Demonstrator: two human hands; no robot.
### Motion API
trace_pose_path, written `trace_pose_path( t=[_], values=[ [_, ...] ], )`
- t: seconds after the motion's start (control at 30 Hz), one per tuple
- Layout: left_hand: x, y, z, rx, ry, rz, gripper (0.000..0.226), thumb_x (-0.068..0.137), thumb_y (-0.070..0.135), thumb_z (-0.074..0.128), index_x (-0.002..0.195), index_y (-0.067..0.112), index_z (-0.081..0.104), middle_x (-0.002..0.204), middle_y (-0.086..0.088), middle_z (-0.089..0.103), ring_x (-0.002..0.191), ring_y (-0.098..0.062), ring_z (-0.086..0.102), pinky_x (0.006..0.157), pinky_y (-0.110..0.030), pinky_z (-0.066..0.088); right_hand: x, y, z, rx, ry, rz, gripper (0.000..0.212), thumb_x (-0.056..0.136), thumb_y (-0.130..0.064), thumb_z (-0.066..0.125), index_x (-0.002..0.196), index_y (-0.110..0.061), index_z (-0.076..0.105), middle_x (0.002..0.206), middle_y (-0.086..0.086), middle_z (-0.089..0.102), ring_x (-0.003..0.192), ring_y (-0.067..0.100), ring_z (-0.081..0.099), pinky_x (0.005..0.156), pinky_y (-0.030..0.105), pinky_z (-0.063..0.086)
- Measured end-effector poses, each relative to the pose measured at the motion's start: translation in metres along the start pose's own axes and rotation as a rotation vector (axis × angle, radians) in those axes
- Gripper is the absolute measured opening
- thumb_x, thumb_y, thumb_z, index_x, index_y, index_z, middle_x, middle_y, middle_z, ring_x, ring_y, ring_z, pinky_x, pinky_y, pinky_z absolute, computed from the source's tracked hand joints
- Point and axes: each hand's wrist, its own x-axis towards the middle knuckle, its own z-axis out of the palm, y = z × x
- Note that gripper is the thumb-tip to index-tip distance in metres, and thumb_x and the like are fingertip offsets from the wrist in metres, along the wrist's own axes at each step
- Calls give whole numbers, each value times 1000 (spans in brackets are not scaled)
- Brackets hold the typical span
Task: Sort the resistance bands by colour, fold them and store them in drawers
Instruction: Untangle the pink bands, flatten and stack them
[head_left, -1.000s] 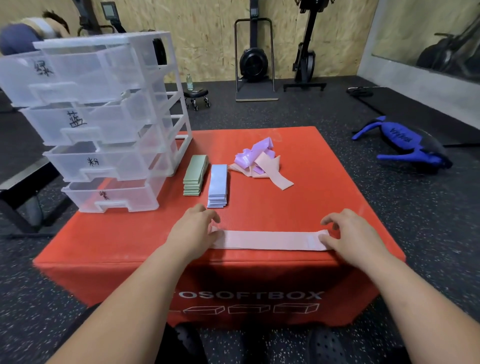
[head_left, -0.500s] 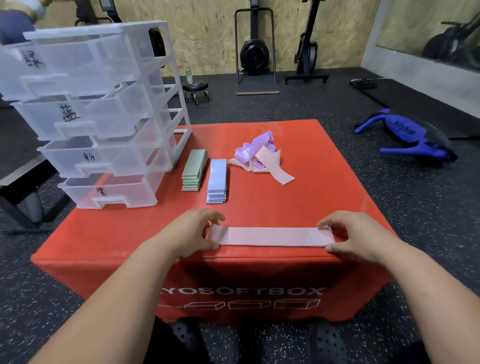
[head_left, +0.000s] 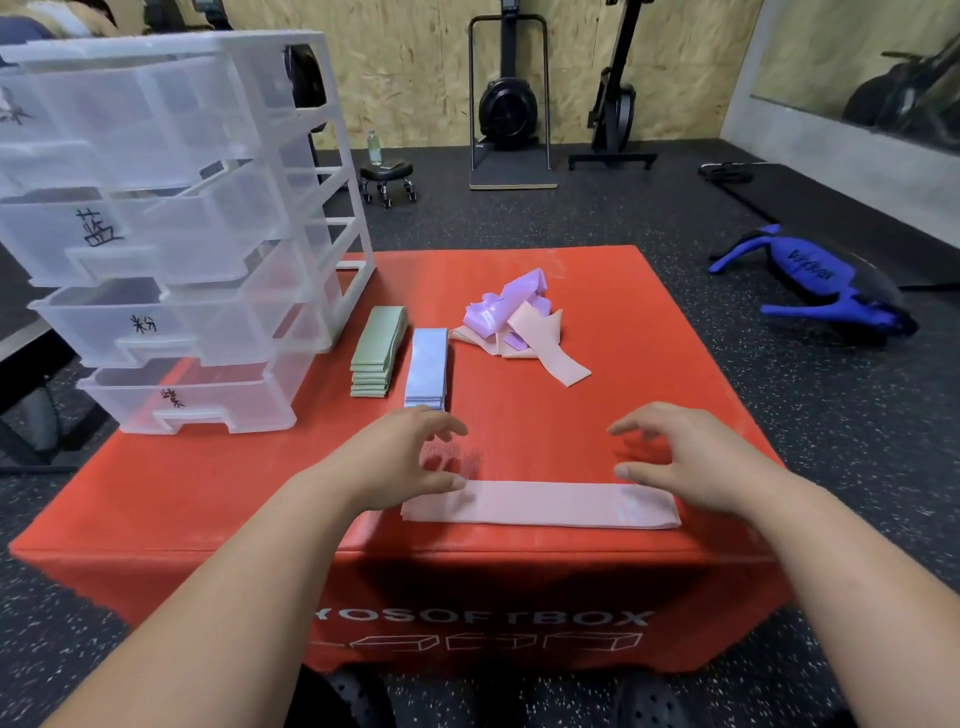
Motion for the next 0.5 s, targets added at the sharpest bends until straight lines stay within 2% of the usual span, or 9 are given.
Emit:
trace_pose_path(
  t=[0.13,0.27,0.37,0.43,0.5],
  values=[
    [35,9,13,-29,11,13,61,82,53,83,137,39,60,125,15,62,113,-6,58,100,-35,52,43,-2,10,-14,93,21,42,86,-38,82,126,-33,69,127,-13,64,108,10,62,99,30,47],
    [65,14,24,6,37,48,56,88,48,79,139,38,59,128,13,60,121,-11,55,104,-36,49,85,2,25,-119,135,76,45,90,-44,74,133,-36,64,139,-11,59,124,22,55,107,39,45],
    [82,14,28,16,74,76,51,90,47,77,138,36,60,125,11,60,119,-12,56,104,-35,48,111,3,33,-177,112,125,50,95,-48,67,142,-36,58,152,-8,50,136,25,43,113,45,41],
    [92,13,30,10,78,76,49,91,46,75,136,37,61,123,12,60,119,-12,56,103,-35,48,124,3,39,-210,98,161,53,96,-51,64,146,-37,54,154,-8,47,139,25,40,111,48,42],
    [100,12,31,-4,79,71,47,90,46,75,135,38,61,122,12,60,118,-13,57,102,-38,50,134,4,45,-268,108,202,52,97,-53,62,145,-37,54,149,-10,51,135,24,44,105,47,47]
  ],
)
